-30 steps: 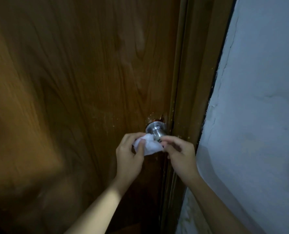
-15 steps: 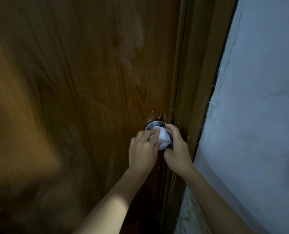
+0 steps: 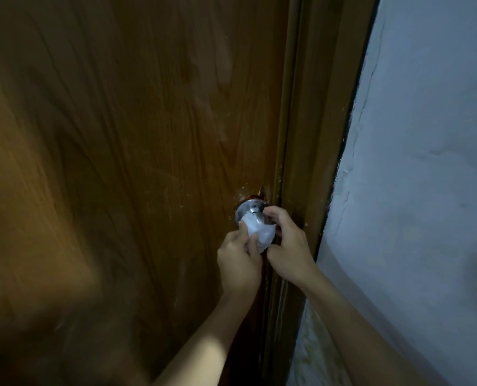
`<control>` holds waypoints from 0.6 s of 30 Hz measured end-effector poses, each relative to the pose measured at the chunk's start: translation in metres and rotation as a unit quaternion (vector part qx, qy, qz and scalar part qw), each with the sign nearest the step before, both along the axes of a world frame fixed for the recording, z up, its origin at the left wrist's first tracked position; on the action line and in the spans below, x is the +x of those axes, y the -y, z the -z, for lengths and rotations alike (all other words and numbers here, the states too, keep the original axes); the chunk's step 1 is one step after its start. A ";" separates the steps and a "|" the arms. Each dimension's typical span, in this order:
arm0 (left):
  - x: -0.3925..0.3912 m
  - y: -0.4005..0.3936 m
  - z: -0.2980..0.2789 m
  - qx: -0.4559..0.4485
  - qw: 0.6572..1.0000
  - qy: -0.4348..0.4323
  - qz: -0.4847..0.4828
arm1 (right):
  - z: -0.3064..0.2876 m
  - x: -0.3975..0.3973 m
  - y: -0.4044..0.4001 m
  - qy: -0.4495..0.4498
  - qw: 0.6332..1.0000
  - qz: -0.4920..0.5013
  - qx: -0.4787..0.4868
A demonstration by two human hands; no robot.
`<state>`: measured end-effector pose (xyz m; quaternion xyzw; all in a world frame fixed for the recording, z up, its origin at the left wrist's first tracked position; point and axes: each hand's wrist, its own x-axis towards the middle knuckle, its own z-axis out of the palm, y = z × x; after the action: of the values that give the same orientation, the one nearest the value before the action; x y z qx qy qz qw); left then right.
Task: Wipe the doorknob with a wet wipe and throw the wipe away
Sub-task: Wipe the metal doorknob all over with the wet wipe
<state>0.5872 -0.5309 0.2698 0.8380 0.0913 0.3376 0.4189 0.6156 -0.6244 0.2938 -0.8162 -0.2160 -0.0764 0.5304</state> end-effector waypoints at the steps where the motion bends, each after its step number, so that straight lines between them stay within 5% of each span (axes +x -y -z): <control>1: 0.000 0.000 -0.002 -0.031 0.999 -0.015 0.007 | 0.001 0.001 0.000 0.001 1.000 0.005 -0.002; 6: 0.005 -0.003 -0.015 -0.286 0.941 -0.151 0.098 | 0.003 0.004 -0.001 -0.001 1.000 0.012 -0.011; 8: 0.006 -0.007 -0.020 -0.324 0.922 -0.177 0.114 | 0.002 0.004 -0.001 -0.005 1.000 0.010 -0.013; 10: 0.006 -0.010 -0.021 -0.268 0.947 -0.149 0.095 | 0.001 0.004 0.001 -0.008 1.000 0.008 -0.017; 13: 0.004 -0.012 -0.021 -0.069 0.993 -0.074 0.060 | 0.000 0.004 0.002 -0.007 1.000 0.000 -0.011; 16: 0.009 -0.010 -0.019 0.168 0.984 -0.041 0.034 | -0.001 0.004 0.001 -0.006 1.000 0.003 -0.008; 18: 0.012 -0.008 -0.020 0.189 0.980 -0.054 0.029 | 0.000 0.005 0.001 -0.003 1.000 0.006 -0.009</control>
<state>0.5989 -0.5225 0.2894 0.9213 0.0234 0.2909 0.2570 0.6208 -0.6256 0.2936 -0.8223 -0.2104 -0.0753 0.5233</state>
